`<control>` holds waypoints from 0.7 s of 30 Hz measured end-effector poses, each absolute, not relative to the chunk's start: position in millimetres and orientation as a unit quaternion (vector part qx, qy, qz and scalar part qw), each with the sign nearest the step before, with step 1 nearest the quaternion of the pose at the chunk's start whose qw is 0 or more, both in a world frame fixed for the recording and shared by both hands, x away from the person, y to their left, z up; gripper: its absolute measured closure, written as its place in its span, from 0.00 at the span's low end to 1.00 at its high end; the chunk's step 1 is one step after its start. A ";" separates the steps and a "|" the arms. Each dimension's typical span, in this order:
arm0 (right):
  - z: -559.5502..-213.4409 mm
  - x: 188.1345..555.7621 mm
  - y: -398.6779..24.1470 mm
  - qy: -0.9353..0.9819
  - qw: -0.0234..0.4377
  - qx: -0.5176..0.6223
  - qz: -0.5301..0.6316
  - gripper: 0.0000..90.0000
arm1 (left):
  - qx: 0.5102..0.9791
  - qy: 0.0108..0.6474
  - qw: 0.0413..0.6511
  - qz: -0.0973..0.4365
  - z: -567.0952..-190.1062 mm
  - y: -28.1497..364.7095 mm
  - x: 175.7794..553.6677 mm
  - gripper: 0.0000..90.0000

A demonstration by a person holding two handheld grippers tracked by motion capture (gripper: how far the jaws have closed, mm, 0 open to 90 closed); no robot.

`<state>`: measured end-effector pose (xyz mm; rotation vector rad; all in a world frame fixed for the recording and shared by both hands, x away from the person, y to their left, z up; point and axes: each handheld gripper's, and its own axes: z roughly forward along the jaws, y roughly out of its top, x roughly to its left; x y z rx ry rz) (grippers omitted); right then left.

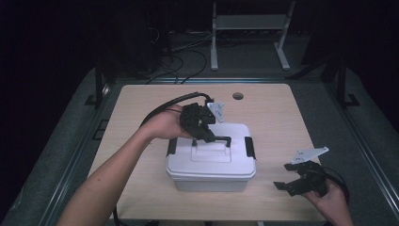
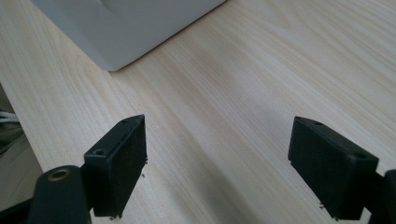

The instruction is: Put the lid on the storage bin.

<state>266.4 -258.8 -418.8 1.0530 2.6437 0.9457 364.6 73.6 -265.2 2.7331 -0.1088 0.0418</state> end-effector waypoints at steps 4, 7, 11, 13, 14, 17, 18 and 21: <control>-418.6 266.4 -258.3 0.880 0.071 0.349 0.314 0.21 | 0.979 -0.039 0.201 0.012 -266.4 73.7 363.5 0.94; -418.5 266.2 -258.4 0.879 0.071 0.351 0.315 0.21 | 0.979 -0.035 0.199 0.009 -270.3 75.9 363.8 0.94; -418.8 266.3 -257.9 0.880 0.071 0.350 0.314 0.21 | 0.978 -0.033 0.207 0.008 -272.8 79.0 364.5 0.94; -419.1 266.8 -257.3 0.880 0.071 0.349 0.314 0.21 | 0.978 -0.033 0.207 0.008 -272.7 78.8 364.5 0.94; -419.0 266.8 -256.9 0.881 0.070 0.348 0.313 0.21 | 0.978 -0.034 0.207 0.008 -272.7 78.9 364.6 0.94; -418.8 267.0 -256.4 0.880 0.071 0.349 0.314 0.21 | 0.978 -0.034 0.207 0.009 -273.0 79.1 364.4 0.94; -418.7 267.0 -256.6 0.880 0.071 0.348 0.314 0.21 | 0.978 -0.034 0.207 0.009 -273.1 79.0 364.1 0.94; -418.6 266.8 -257.1 0.880 0.071 0.349 0.314 0.21 | 0.978 -0.035 0.207 0.010 -273.2 79.0 364.3 0.94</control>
